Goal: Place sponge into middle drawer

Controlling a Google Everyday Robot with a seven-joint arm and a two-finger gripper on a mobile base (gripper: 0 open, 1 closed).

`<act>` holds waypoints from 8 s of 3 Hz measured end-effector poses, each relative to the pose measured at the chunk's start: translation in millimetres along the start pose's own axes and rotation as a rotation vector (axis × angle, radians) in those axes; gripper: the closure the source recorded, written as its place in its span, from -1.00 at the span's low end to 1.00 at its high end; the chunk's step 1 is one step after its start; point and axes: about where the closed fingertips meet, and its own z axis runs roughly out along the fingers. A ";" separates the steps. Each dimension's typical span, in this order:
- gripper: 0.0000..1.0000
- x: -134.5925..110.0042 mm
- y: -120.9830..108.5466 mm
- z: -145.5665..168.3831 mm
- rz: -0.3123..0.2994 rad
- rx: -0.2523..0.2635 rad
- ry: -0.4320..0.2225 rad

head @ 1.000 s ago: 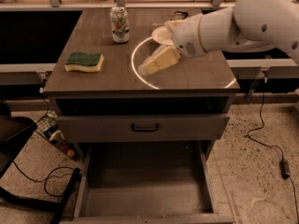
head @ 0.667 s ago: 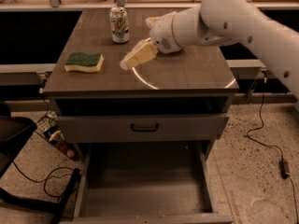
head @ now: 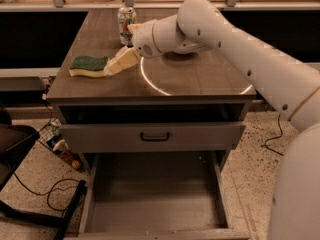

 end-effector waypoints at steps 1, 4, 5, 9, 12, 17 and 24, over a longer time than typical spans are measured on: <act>-1.00 3.9 6.3 49.2 -0.004 -0.046 0.007; -0.47 33.4 39.5 116.2 0.057 -0.177 0.061; -0.03 27.0 38.0 113.4 0.057 -0.177 0.061; 1.00 22.2 37.1 111.6 0.057 -0.177 0.061; 1.00 -18.0 39.8 -24.0 0.070 -0.103 0.038; 1.00 81.9 174.3 -194.5 0.294 0.200 0.259; 1.00 365.6 285.3 -119.3 0.312 -0.038 0.543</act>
Offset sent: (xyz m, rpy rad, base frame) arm 0.0124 0.0786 -0.0659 -0.0703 0.0792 0.0583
